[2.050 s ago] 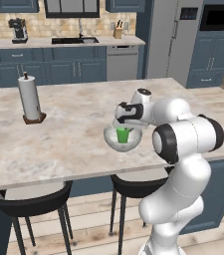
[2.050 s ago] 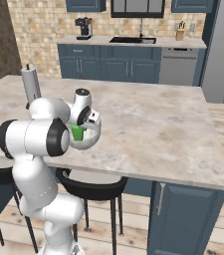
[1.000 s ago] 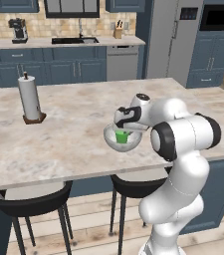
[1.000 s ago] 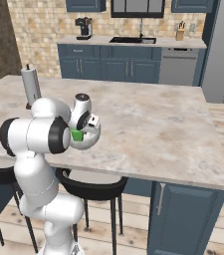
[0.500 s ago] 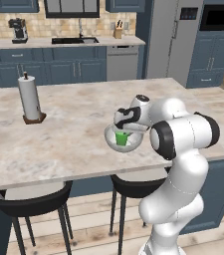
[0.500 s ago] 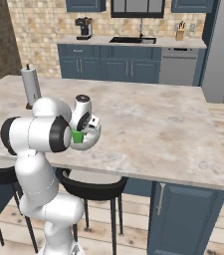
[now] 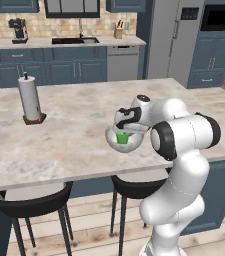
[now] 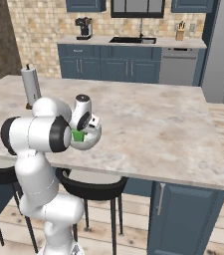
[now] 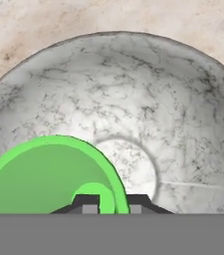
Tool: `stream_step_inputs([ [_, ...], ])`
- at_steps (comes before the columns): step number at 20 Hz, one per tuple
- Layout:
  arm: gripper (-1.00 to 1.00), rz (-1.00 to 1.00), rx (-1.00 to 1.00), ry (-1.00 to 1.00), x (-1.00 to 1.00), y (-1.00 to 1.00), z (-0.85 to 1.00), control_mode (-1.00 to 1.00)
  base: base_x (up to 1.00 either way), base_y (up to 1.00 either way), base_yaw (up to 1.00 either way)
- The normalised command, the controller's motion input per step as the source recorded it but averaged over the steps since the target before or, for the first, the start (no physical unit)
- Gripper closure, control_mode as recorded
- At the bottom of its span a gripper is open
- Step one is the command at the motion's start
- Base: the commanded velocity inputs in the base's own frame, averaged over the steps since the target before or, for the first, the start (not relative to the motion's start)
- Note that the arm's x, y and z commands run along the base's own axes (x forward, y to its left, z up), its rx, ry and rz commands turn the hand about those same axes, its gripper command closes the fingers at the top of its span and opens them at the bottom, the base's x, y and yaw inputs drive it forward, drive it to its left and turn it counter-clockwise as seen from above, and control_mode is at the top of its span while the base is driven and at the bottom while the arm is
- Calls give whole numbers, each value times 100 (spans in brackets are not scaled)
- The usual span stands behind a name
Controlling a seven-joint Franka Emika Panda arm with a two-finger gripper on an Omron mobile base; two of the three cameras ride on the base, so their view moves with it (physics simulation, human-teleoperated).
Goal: Place the cup inside the bowl on the dining table and move the bowl to any counter.
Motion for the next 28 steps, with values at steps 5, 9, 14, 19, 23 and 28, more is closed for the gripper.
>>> stream_step_inputs([
  [5, -100, 0, 0, 0, 0, 0, 0, -100, 0, 0, 0],
  [9, -100, 1, 0, -1, 0, 0, 2, -100, 0, 0, 0],
  [14, -100, 0, 0, 0, 0, 0, 21, -100, 0, 0, 0],
  [19, -100, 0, 0, 0, 0, -3, 31, -100, 0, 0, 0],
  [23, -100, 0, 0, 0, 0, -9, 31, -100, 0, 0, 0],
  [28, -100, -2, 1, 0, -13, -51, 2, -100, 0, 0, 0],
])
